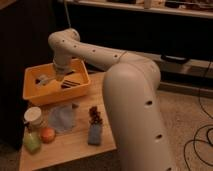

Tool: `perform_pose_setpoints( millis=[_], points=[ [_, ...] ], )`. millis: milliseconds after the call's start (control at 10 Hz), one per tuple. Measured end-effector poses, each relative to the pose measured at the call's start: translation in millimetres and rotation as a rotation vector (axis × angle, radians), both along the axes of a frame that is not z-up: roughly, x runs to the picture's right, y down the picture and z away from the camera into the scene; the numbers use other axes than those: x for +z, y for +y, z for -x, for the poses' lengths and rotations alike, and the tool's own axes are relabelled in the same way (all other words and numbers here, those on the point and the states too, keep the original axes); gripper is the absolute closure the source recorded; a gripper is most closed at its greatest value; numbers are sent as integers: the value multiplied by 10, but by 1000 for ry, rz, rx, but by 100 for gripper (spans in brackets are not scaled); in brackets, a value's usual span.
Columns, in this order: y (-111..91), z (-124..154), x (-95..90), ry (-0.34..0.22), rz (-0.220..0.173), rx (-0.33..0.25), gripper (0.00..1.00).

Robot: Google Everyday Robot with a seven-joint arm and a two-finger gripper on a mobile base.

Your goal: Wipe tray with brush

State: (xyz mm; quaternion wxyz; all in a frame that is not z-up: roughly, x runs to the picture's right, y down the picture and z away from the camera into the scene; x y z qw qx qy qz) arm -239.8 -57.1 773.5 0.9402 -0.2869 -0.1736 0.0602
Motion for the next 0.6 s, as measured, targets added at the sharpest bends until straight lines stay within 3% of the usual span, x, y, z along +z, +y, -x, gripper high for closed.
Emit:
perform_pose_setpoints(
  millis=[200,600],
  points=[
    [181,-173,-58,20,18,29,100],
    [321,-476,71,111,43,54,100]
  ],
)
